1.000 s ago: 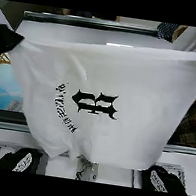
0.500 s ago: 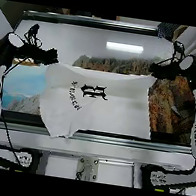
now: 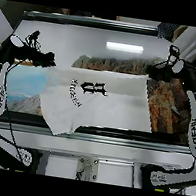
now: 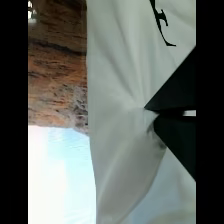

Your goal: Fold the clothes and pants, and hang the long-sleeved shirts on hangers.

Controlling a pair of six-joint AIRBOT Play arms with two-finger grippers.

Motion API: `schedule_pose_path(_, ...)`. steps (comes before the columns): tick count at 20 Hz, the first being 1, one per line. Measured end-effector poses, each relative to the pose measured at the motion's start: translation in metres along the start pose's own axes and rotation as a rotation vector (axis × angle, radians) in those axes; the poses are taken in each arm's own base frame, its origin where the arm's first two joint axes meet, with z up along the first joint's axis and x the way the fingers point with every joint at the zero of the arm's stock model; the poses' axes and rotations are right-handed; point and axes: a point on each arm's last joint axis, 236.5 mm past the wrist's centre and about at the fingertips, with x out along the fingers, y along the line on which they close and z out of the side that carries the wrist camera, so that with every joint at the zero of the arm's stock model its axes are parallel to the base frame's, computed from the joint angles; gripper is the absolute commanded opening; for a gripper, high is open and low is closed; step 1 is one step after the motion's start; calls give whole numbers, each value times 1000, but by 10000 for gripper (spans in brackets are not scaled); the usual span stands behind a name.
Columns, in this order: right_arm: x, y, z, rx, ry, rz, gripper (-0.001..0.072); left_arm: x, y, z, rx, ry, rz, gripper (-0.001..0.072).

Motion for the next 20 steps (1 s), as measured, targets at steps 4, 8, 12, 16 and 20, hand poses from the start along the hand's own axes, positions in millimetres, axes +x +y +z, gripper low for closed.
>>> schedule_pose_path(4, 2, -10, -32, -6, 50, -31, 7, 0, 16, -27, -29, 4, 21, 7)
schedule_pose_path(8, 10, -16, -71, -15, 123, -53, 7, 7, 32, -59, -66, 22, 42, 7)
schedule_pose_path(12, 18, -14, -103, -35, 188, -62, 10, 19, 42, -90, -91, 75, 51, 8)
schedule_pose_path(16, 18, -8, -123, -51, 245, -63, 178, 22, 45, -105, -100, 110, 53, 401)
schedule_pose_path(20, -2, -2, -123, -53, 245, -52, 542, 3, 38, -91, -75, 87, 43, 501)
